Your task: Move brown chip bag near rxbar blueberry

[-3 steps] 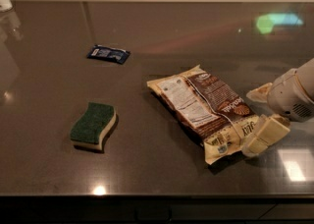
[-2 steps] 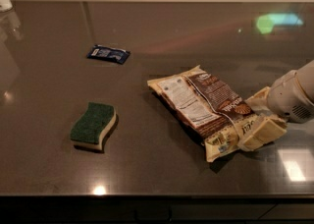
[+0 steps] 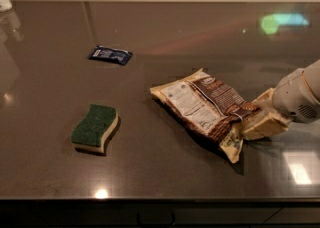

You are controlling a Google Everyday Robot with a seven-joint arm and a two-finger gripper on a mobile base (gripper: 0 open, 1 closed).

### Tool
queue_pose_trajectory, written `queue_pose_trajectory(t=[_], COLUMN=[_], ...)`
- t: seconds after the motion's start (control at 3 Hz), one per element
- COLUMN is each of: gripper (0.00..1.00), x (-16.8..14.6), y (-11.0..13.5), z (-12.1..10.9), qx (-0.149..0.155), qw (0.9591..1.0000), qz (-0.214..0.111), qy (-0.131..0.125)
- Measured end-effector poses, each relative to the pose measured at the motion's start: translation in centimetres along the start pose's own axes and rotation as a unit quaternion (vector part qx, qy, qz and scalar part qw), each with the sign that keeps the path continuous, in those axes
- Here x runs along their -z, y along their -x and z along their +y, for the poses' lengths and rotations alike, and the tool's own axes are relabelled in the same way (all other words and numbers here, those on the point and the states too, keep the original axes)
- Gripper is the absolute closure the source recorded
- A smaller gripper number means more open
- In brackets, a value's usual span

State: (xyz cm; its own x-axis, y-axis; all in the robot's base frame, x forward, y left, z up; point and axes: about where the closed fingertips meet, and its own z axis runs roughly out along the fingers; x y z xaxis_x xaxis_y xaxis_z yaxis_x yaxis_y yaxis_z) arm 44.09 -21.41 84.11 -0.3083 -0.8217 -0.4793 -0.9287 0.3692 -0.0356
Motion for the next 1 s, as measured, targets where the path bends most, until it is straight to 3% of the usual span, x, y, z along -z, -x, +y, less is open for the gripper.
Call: queue_pose_trajectory(t=[0.33,1.0], gripper=[1.0,1.0], x=[1.0,2.4], y=[1.1,4.3], z=[-0.5,-2.9], qx=[-0.002,0.007], qw=[0.9999,0.9989], qz=[-0.005,-0.022], qy=[-0.014,-0.041])
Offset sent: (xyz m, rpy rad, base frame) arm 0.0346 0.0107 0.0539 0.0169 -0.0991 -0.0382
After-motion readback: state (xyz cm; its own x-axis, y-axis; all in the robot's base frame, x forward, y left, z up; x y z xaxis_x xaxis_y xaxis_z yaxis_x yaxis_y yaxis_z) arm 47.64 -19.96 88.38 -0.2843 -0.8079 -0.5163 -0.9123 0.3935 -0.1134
